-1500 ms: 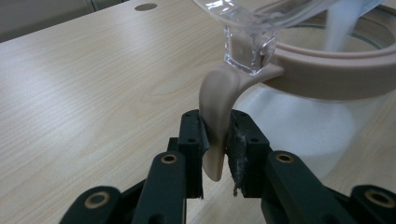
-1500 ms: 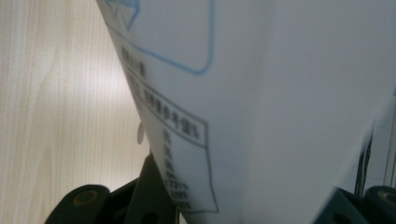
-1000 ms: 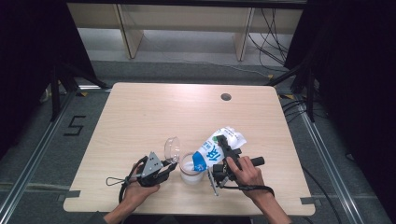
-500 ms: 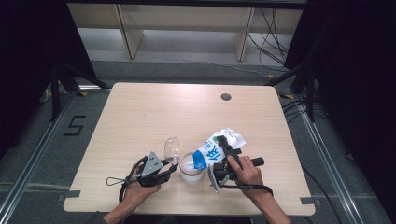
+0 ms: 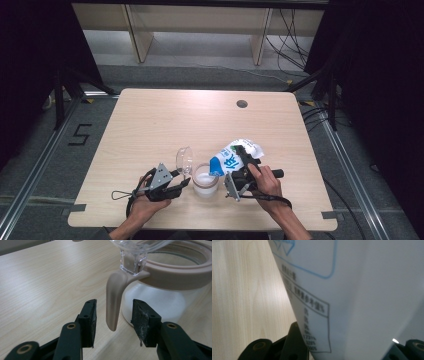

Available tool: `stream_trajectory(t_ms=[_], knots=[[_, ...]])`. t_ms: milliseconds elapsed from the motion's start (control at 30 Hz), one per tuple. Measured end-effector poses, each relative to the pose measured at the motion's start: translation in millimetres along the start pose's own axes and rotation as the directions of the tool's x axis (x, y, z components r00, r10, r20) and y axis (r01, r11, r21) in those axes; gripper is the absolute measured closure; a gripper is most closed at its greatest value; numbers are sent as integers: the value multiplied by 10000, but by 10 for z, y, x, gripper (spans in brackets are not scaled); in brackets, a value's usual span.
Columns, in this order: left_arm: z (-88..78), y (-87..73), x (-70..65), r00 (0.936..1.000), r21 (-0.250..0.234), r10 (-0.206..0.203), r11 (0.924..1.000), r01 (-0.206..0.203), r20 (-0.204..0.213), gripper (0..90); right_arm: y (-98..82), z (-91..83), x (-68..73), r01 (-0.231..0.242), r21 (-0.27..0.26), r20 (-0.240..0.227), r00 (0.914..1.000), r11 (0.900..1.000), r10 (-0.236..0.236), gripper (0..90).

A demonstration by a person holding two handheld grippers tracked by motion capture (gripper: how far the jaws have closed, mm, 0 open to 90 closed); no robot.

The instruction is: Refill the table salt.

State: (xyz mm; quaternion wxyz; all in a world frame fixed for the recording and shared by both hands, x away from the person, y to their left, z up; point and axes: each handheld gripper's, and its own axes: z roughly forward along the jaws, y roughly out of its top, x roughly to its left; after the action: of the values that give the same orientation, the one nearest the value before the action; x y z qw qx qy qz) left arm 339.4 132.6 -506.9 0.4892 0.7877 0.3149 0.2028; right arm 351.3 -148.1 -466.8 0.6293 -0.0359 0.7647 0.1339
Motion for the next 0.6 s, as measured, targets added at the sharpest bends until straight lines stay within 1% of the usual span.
stream_trajectory(t_ms=[33,67,100,133,167,200,233,267,300,333,367,400,433,467,500,533,567,600], knots=[[-5,-2,3,10000,-20,8,10000,-8,47,545,-11,7,7,-286,-69,-94,9995,9996,285,719],[-9,-2,3,10000,-14,-9,10000,9,66,544,-17,10,-10,-281,-124,-174,9995,9995,279,721],[-19,-1,1,10000,-17,-32,10000,32,-10,540,-12,-10,24,-962,216,-330,9947,9951,969,723],[-22,-3,0,9999,-28,-140,9999,140,11,540,-12,-10,24,-962,216,-330,9947,9951,969,723],[-37,0,10,10000,-4,-75,10000,75,20,540,-25,-6,16,-1215,153,-499,9913,9925,1221,726],[-37,0,10,10000,-4,-75,10000,75,20,540,-25,-6,16,-1215,153,-499,9913,9925,1221,726],[-44,-1,10,9999,6,-109,9999,109,-13,539,-38,15,-7,-1179,-107,-694,9907,9930,1169,730],[-48,-2,12,9999,10,-130,9999,130,-2,539,-38,15,-7,-1179,-107,-694,9907,9930,1169,730],[-52,-5,18,9999,-10,-114,9999,114,20,540,-47,17,-2,-1527,-67,-809,9851,9882,1517,734],[-52,-5,18,9999,-10,-114,9999,114,20,540,-47,17,-2,-1527,-67,-809,9851,9882,1517,734],[-56,-4,22,9999,26,-114,9999,114,64,540,-57,26,-12,-1436,-172,-840,9863,9895,1417,738],[-57,-4,23,9999,16,-110,9999,110,84,540,-60,27,-14,-1508,-169,-938,9844,9884,1486,743],[-58,-5,18,9998,11,-165,9999,165,55,540,-60,15,-9,-1871,35,-1102,9763,9823,1863,753],[-58,-5,18,9998,11,-165,9999,165,55,540,-60,15,-9,-1871,35,-1102,9763,9823,1863,753],[-60,-6,16,9998,30,-202,9998,202,76,540,-76,21,-15,-2147,63,-1293,9683,9767,2137,762],[-69,-3,16,9999,80,-146,9999,145,63,542,-74,16,-6,-2419,99,-1397,9604,9702,2409,767],[-70,-3,16,9999,65,-148,9999,147,50,543,-86,22,-3,-2476,222,-1460,9577,9686,2481,769],[-70,-3,16,9999,65,-148,9999,147,50,544,-86,22,-3,-2476,222,-1460,9577,9686,2481,769]])
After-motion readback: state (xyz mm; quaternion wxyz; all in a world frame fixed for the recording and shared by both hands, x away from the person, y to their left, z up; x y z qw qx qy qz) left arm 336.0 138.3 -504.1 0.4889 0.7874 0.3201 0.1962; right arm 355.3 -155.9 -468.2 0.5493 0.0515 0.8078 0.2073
